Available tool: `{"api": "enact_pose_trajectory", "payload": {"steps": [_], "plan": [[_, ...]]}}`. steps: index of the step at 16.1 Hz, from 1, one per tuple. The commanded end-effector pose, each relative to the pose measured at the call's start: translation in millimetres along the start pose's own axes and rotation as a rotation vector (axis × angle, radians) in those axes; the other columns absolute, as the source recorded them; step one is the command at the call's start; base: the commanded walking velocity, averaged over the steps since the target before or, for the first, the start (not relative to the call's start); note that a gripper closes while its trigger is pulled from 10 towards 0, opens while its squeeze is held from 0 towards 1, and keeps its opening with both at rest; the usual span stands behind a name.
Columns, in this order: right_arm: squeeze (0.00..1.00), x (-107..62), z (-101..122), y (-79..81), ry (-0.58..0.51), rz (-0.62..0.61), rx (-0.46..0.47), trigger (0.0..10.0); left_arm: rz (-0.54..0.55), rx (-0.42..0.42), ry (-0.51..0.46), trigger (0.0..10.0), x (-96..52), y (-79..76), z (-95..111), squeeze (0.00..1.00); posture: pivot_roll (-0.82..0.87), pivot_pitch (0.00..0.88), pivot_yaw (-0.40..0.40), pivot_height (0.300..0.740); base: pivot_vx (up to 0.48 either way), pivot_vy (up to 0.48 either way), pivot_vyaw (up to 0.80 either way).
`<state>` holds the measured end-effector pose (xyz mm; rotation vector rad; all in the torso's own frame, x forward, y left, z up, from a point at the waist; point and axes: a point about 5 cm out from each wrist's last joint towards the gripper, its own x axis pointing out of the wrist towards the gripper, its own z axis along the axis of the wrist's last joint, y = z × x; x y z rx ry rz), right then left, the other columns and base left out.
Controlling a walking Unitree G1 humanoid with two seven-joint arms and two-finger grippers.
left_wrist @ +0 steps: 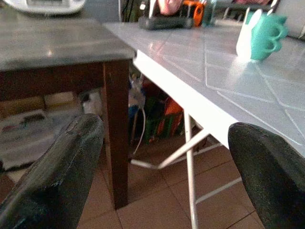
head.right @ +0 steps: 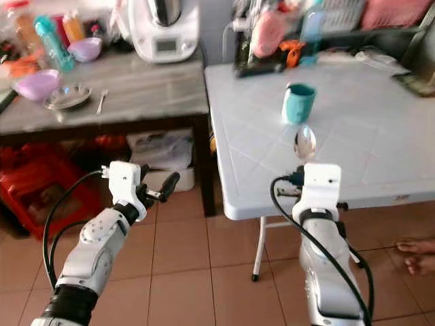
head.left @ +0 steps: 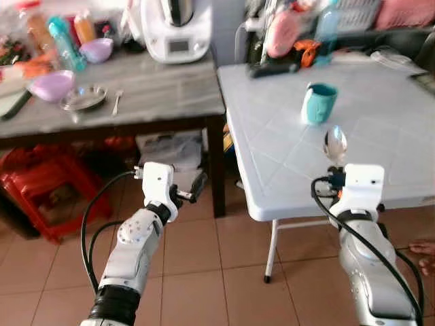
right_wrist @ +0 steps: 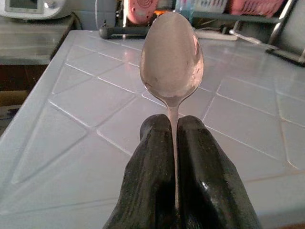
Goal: Setting the table
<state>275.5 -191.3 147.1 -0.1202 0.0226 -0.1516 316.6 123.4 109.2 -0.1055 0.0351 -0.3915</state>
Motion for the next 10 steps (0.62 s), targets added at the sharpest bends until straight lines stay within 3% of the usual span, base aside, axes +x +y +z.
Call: {"api": "enact_pose_trajectory", "payload": {"steps": [1,6,10], "plan": [[0.0,-0.5,8.6,6.7,-0.037,0.029,0.013,10.0,0.041,0.023,-0.001,10.0,-3.3,11.3,1.8,0.0,-0.1,0.022,0.045,0.74,0.0,0.446,0.0],[0.0,-0.4,8.2,4.3,-0.037,0.03,0.009,10.0,0.039,0.026,-0.009,10.0,-0.6,6.3,0.8,0.0,-0.12,0.016,0.037,0.74,0.0,0.45,0.0],[0.0,-0.2,9.6,11.2,-0.045,0.055,0.013,10.0,0.06,0.044,-0.016,10.0,-0.2,8.9,1.3,0.0,-0.11,0.014,0.038,0.74,0.0,0.454,0.0]]}}
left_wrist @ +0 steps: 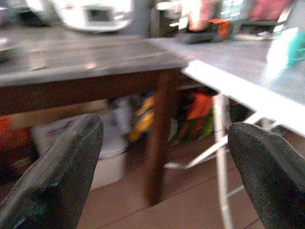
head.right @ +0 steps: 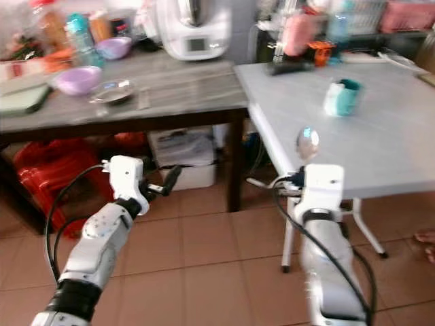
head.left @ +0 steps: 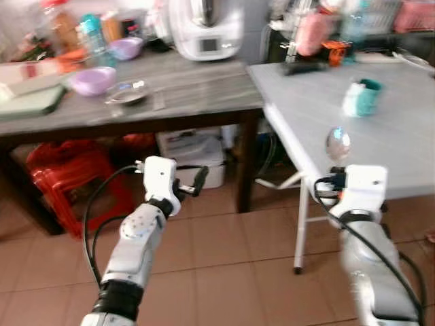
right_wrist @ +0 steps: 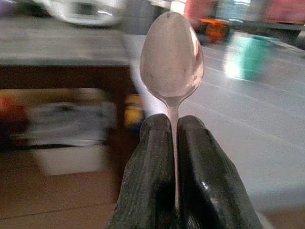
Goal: Setting the table
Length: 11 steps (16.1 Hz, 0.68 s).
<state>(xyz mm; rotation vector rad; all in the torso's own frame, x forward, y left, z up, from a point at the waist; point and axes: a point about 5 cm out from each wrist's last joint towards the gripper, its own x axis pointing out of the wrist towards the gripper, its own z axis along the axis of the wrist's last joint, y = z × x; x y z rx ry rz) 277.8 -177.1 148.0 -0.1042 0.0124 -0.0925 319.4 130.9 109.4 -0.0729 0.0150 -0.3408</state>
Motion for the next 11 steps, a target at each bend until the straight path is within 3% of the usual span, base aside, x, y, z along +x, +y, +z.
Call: {"api": "enact_pose_trajectory", "payload": {"steps": [1,6,9,11], "plan": [[0.0,-0.2,6.7,-2.9,-0.033,-0.002,-0.004,10.0,0.013,0.008,0.0,10.0,0.2,1.2,0.0,0.0,-0.11,0.014,0.038,0.74,0.0,0.454,0.0],[0.0,-1.4,3.0,-4.8,-0.018,-0.016,0.028,10.0,0.014,0.02,0.0,10.0,0.3,0.0,-1.2,0.0,-0.11,0.015,0.04,0.74,0.0,0.432,0.2],[0.0,-2.5,0.0,-3.4,-0.007,-0.016,0.047,10.0,0.012,0.064,-0.019,10.0,0.5,1.8,1.4,0.0,-0.11,0.015,0.039,0.74,0.0,0.0,0.0],[0.0,-2.8,-0.4,-2.6,-0.005,-0.011,0.051,10.0,-0.003,0.045,-0.023,10.0,-0.7,2.1,2.3,0.0,-0.1,0.017,0.038,0.74,0.0,0.0,0.0]]}}
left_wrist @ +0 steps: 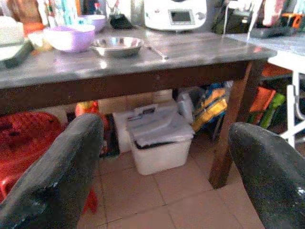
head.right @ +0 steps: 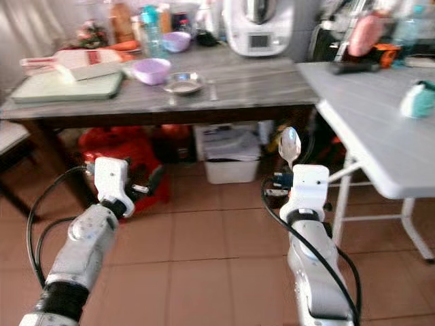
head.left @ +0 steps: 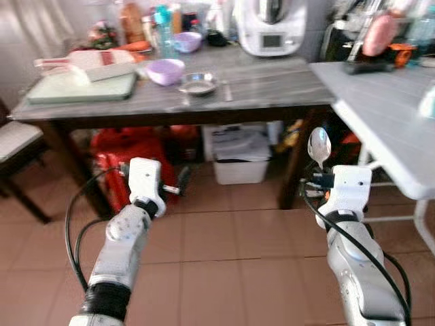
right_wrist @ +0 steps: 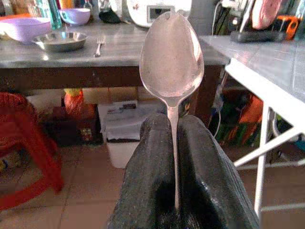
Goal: Setting the table
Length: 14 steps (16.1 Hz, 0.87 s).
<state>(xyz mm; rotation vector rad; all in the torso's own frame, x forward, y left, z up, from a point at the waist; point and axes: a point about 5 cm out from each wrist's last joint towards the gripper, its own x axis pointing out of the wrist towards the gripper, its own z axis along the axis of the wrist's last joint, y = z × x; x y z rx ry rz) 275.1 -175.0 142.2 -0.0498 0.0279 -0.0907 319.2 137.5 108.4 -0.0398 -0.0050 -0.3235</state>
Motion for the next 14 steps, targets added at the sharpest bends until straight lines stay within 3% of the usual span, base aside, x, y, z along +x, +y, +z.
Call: {"api": "enact_pose_trajectory", "payload": {"steps": [1,5,14], "plan": [[0.0,0.1,5.9,-4.7,-0.025,-0.011,-0.005,10.0,-0.029,-0.003,-0.011,10.0,0.9,-3.6,3.4,0.0,-0.1,0.017,0.038,0.74,0.0,0.0,0.0],[0.0,0.4,6.9,-5.8,-0.029,-0.018,-0.006,10.0,-0.059,0.001,-0.008,10.0,0.6,-7.5,2.2,0.0,-0.11,0.017,0.039,0.74,0.23,0.0,0.0],[0.0,0.7,7.1,-6.6,-0.029,-0.014,-0.008,10.0,-0.064,-0.022,-0.008,10.0,1.1,-9.1,1.5,0.0,-0.11,0.014,0.035,0.74,0.414,0.0,0.0]]}}
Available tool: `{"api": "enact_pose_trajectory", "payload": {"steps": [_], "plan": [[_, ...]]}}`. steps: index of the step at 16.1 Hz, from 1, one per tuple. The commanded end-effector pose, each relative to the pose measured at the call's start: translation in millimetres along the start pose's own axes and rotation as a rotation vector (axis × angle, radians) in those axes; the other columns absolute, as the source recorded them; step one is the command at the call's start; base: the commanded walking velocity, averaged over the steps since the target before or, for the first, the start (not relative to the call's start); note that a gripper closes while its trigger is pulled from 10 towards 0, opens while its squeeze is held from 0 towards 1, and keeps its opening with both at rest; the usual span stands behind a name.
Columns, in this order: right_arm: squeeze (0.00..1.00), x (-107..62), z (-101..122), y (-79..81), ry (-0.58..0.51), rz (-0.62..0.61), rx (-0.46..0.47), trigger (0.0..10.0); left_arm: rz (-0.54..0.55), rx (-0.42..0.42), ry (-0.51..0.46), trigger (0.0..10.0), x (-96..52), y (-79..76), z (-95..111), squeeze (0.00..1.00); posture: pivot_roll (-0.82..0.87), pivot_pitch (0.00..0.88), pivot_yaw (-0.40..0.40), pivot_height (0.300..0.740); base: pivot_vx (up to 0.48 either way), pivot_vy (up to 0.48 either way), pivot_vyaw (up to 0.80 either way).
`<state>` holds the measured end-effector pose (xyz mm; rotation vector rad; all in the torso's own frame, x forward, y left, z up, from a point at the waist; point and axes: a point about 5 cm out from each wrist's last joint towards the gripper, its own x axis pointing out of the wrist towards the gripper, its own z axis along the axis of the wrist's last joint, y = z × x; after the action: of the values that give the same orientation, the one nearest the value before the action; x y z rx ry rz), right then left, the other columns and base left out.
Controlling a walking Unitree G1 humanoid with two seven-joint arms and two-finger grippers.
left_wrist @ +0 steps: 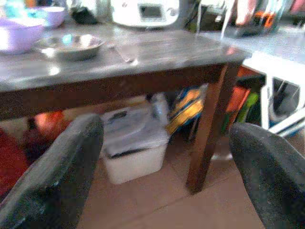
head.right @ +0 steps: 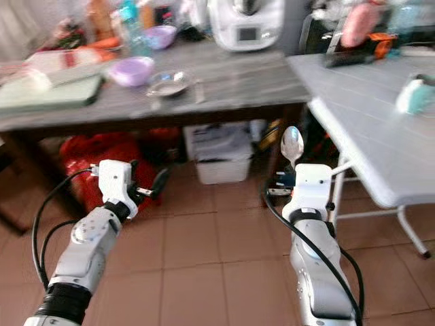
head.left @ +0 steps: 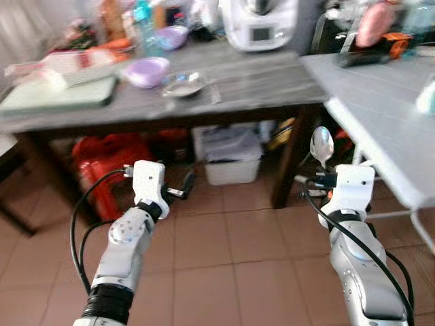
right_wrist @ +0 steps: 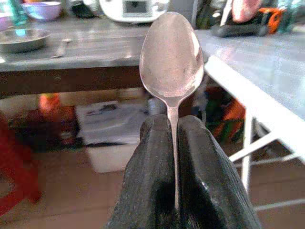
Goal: Setting the table
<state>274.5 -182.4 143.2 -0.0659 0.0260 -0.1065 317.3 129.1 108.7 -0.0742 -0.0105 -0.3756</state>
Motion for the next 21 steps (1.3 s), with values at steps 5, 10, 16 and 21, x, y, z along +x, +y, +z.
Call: {"api": "enact_pose_trajectory", "payload": {"steps": [5,10,16,21], "plan": [[0.0,-0.9,5,0.8,-0.025,0.0,0.004,10.0,-0.019,0.005,0.005,10.0,0.5,-1.6,1,0.0,-0.12,0.016,0.039,0.74,0.48,0.0,0.46],[0.0,-0.4,7,2.0,-0.036,0.002,-0.001,10.0,-0.038,0.007,-0.015,10.0,4.9,-7.3,8,0.0,-0.11,0.018,0.041,0.74,0.436,0.0,0.61],[0.0,-0.1,7,2.1,-0.037,-0.005,-0.006,10.0,-0.058,0.001,-0.011,10.0,4.7,-10.8,8,0.0,-0.11,0.018,0.042,0.74,0.398,0.0,0.0],[0.0,1.5,7,1.8,-0.038,-0.007,0.009,10.0,-0.069,-0.002,-0.007,10.0,3.8,-12.4,7,0.0,-0.11,0.016,0.037,0.74,0.386,0.0,-0.16]]}}
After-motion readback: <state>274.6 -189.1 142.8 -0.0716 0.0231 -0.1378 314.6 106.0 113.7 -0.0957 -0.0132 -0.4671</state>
